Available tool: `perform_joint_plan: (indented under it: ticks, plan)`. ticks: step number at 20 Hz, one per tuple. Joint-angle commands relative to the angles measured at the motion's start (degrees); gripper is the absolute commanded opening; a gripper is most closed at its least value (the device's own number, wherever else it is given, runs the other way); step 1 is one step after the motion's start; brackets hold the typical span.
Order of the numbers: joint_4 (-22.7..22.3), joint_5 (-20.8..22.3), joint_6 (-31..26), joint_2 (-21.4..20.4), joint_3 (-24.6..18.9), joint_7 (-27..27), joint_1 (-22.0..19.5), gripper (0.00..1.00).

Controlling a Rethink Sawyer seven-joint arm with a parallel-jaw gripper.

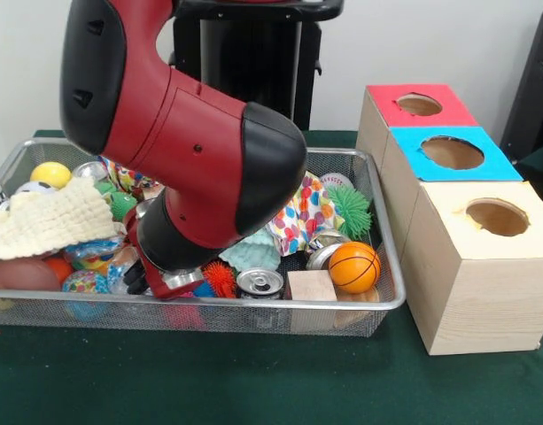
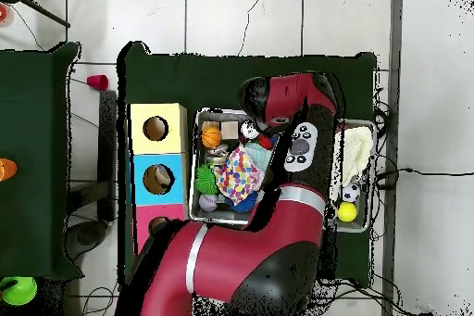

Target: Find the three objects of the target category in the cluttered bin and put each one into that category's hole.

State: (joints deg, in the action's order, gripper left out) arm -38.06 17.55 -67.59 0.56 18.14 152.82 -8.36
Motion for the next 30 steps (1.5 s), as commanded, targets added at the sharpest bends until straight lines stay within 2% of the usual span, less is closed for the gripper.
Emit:
perform_joint_plan:
  ticks: [1, 5, 8, 12, 17, 18, 21, 24, 30]
  plan:
    - [-7.85, -0.59, 6.42, 2.94, -9.94, -14.94, -2.18, 0.0]
    - [-17.2, -0.63, 18.84, -4.69, -11.87, -14.89, -2.62, 0.0]
    - [-23.34, -1.19, 19.68, -10.85, -13.59, -17.5, -3.62, 0.0]
    - [-27.99, -0.87, 20.05, -15.2, -15.51, -19.0, -5.17, 0.0]
    - [-27.32, 1.0, 18.53, -15.87, -17.06, -20.41, -6.33, 0.0]
    - [-27.1, 1.43, 17.98, -15.91, -17.81, -20.05, -6.89, 1.0]
    - [-26.69, 1.89, 18.59, -15.82, -18.13, -20.48, -7.25, 1.0]
    - [-28.89, 3.41, 22.47, -17.12, -18.4, -19.91, -7.41, 1.0]
    - [-37.91, 3.76, 28.85, -20.84, -19.79, -17.11, -8.84, 1.0]
